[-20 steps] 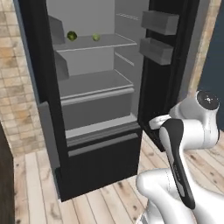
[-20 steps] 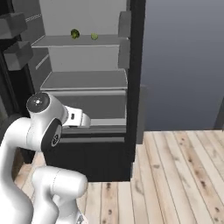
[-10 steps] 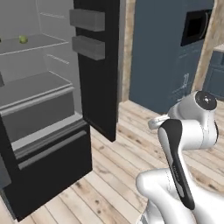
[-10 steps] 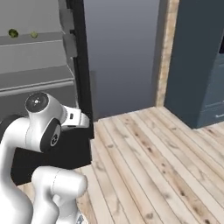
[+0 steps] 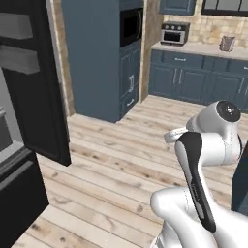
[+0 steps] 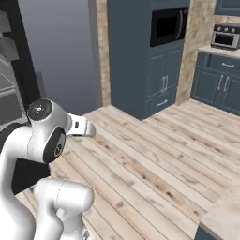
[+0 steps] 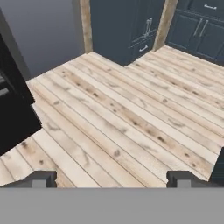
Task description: Move the broccoli and brussel sprout from the second highest shelf to the top shelf to make space. Then, place the pitcher from the counter on the cleared second highest shelf.
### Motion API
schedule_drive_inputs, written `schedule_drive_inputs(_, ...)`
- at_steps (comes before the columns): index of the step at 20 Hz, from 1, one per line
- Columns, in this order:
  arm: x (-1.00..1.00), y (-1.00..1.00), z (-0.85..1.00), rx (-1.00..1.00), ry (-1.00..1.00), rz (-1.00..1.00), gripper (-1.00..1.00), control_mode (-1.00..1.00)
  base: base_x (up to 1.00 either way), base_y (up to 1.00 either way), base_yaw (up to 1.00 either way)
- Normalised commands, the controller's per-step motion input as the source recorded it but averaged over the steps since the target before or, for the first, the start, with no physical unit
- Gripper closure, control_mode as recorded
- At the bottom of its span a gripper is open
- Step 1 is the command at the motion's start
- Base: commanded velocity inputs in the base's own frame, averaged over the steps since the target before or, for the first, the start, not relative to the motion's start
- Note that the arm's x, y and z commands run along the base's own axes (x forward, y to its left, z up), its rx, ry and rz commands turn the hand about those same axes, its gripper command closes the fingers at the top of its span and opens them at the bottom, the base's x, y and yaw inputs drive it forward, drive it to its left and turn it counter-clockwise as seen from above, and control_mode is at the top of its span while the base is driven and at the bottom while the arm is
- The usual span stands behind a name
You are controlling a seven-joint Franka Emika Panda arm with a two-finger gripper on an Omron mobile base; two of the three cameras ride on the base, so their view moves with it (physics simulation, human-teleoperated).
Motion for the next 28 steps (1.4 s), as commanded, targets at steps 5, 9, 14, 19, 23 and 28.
schedule_drive_inputs(5,0.0,0.0,0.0,0.0,0.0,0.0,-1.0,1.0,0.0,-0.31,-0.53)
schedule_drive_inputs(9,0.0,0.0,0.0,0.0,0.0,0.0,-1.0,1.0,0.02,-0.29,-0.48)
schedule_drive_inputs(14,0.0,0.0,0.0,0.0,0.0,0.0,-1.0,1.0,0.05,-0.17,-0.47)
schedule_drive_inputs(19,0.0,0.0,0.0,0.0,0.0,0.0,-1.0,1.0,0.19,-0.03,-0.46)
schedule_drive_inputs(23,0.0,0.0,0.0,0.0,0.0,0.0,-1.0,1.0,0.56,0.0,-0.33)
schedule_drive_inputs(28,0.0,0.0,0.0,0.0,0.0,0.0,-1.0,1.0,0.76,0.05,-0.24)
